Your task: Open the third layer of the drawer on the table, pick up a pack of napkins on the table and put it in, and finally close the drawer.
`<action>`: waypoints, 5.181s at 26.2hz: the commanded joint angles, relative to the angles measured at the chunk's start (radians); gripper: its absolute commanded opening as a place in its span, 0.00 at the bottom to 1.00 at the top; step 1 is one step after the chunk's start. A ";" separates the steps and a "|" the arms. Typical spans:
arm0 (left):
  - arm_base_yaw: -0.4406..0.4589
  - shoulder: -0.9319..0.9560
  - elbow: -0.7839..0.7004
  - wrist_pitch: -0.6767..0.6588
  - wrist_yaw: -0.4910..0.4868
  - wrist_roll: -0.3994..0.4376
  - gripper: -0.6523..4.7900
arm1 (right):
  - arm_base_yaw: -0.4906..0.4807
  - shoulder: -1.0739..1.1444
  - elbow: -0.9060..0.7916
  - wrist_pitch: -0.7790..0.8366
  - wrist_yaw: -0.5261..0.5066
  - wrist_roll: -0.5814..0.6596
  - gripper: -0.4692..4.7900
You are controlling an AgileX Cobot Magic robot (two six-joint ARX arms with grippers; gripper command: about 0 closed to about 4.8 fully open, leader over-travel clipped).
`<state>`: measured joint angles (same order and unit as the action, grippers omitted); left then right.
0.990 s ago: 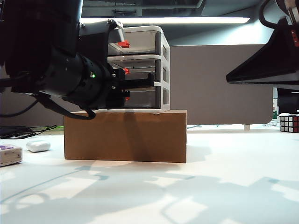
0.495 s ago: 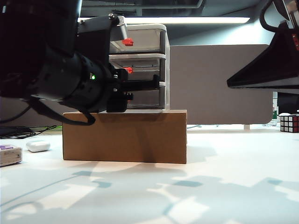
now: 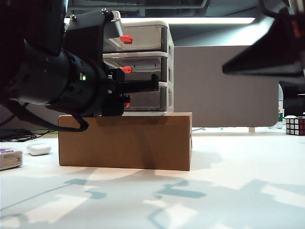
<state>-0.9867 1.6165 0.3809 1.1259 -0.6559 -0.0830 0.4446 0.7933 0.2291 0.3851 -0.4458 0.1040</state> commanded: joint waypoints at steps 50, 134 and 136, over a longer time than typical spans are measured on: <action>0.030 -0.002 0.073 -0.071 0.021 -0.003 0.27 | 0.076 0.563 0.418 0.207 -0.201 -0.001 0.08; -0.683 -0.416 -0.056 -0.605 -0.576 -0.116 0.40 | 0.075 0.693 0.494 0.240 -0.076 0.001 0.08; -0.679 -0.599 -0.056 -0.830 -0.551 -0.196 0.39 | 0.075 0.693 0.494 0.238 -0.099 0.002 0.08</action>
<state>-1.6703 1.0836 0.3237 0.4274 -1.2148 -0.2203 0.5198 1.4902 0.7174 0.6125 -0.5251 0.1043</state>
